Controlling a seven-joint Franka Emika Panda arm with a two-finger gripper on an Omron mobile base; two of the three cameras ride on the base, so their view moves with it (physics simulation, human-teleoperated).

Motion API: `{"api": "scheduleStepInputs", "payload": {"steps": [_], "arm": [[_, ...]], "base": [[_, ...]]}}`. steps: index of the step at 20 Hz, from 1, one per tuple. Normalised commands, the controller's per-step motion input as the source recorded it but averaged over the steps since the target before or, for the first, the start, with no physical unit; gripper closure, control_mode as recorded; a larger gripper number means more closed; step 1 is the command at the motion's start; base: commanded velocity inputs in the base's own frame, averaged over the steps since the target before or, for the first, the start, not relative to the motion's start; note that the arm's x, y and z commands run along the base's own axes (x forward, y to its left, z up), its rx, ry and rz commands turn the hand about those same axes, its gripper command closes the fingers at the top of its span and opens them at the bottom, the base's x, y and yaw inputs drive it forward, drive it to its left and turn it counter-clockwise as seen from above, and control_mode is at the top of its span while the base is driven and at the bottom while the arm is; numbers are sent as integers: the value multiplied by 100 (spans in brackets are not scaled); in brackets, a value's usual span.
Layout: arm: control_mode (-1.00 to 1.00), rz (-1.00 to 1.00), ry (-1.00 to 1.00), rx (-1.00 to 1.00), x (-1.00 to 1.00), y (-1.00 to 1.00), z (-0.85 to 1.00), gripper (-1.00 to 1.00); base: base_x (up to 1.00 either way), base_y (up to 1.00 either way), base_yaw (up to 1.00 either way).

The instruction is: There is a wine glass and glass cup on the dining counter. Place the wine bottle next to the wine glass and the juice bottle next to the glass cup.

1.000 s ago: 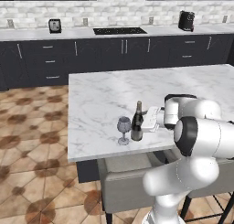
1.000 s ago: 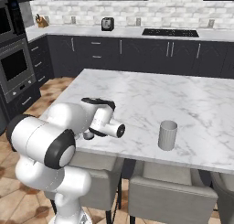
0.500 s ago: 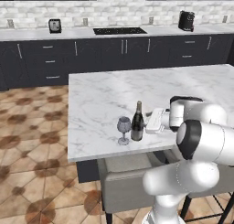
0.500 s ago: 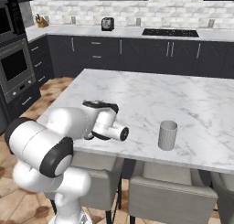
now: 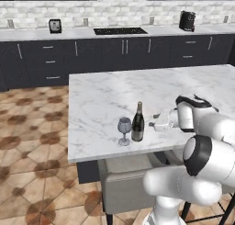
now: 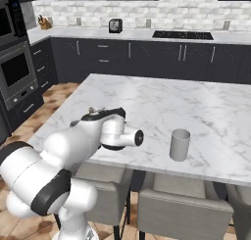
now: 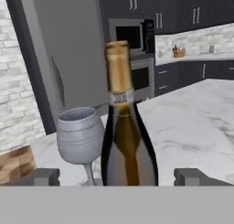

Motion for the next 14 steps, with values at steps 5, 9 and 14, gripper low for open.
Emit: {"api": "scheduleStepInputs", "payload": {"steps": [5,9,14], "arm": [[-100,-1,19,-1,-42,-8,31,-100],[-100,-5,14,-3,-41,0,27,-100],[-100,-8,11,-5,-42,0,24,-100]], "base": [[0,0,0],[0,0,0],[0,0,0]]}}
